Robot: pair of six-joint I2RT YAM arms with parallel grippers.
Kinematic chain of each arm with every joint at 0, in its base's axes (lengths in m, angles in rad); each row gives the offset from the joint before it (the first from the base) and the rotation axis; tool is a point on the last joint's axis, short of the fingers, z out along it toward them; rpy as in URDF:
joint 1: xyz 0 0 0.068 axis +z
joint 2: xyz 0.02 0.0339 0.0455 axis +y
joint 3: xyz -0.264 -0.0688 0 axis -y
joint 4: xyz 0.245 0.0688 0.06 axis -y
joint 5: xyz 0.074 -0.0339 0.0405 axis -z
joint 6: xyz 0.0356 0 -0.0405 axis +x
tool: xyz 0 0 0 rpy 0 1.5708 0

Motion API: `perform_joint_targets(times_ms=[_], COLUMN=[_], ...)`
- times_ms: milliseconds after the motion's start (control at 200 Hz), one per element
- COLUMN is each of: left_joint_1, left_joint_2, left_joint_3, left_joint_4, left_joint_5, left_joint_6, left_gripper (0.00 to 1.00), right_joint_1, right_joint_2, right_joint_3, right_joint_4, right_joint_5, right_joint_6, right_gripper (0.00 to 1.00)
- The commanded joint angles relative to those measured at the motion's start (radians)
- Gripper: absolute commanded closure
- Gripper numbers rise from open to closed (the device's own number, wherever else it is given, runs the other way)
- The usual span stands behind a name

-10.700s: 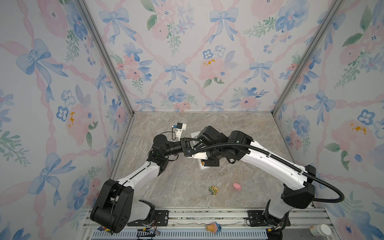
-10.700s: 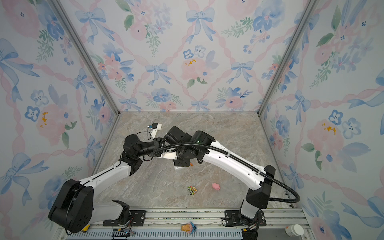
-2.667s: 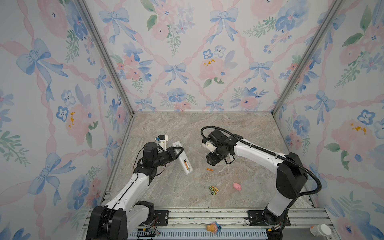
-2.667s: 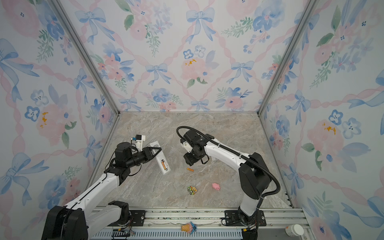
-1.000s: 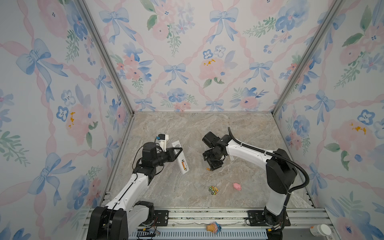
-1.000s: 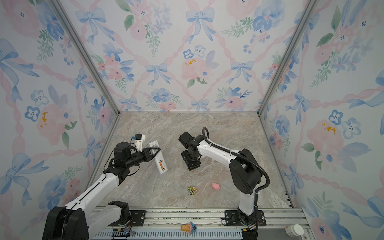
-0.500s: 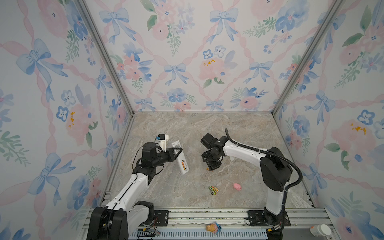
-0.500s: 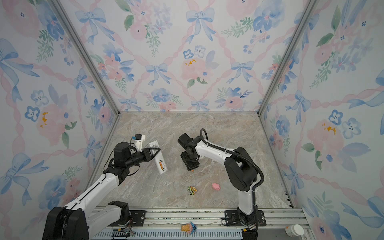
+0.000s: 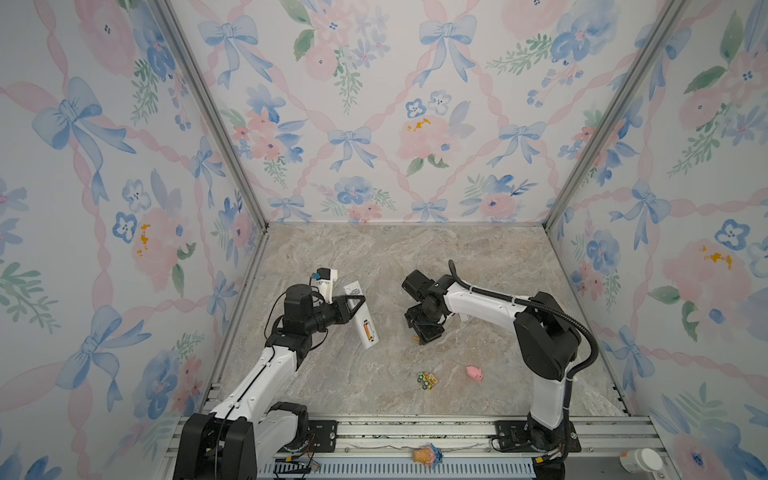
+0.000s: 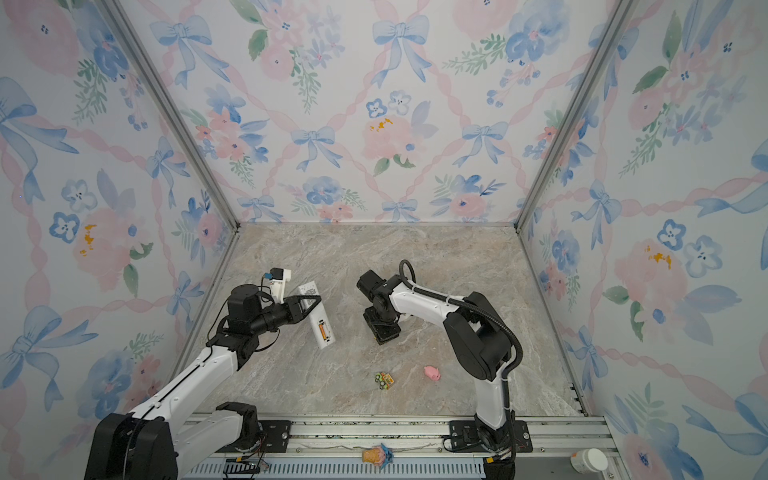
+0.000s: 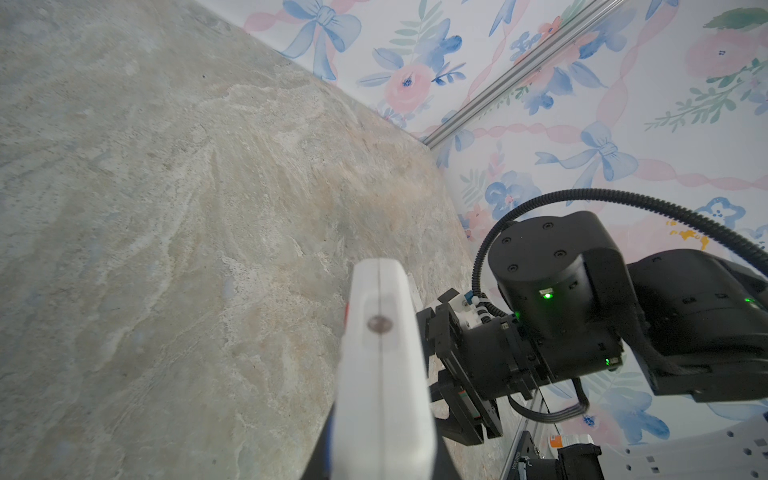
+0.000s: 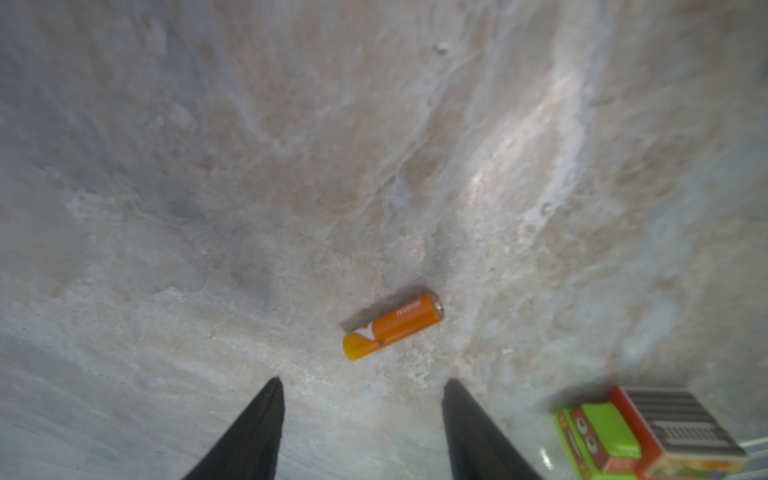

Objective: Load the batteries into the remote control

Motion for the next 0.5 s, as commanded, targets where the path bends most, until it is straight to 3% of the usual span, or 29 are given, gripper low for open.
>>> perform_joint_targets(times_ms=[0,495], left_joint_1=[0.006,0.007], left_joint_2=[-0.016,-0.028], left_joint_3=[-0.001,-0.008], left_joint_4=[0.012,0.01], left_joint_5=[0.024,0.023], left_joint_6=[0.018,0.018], left_gripper=[1.0,1.0], right_joint_1=[-0.008,-0.014], right_joint_2=[0.019,0.052], right_joint_3=[-0.024,-0.034], right_joint_4=[-0.004,-0.008], right_joint_5=[0.008,0.011], right_joint_6=[-0.011,-0.046], right_gripper=[0.39,0.5])
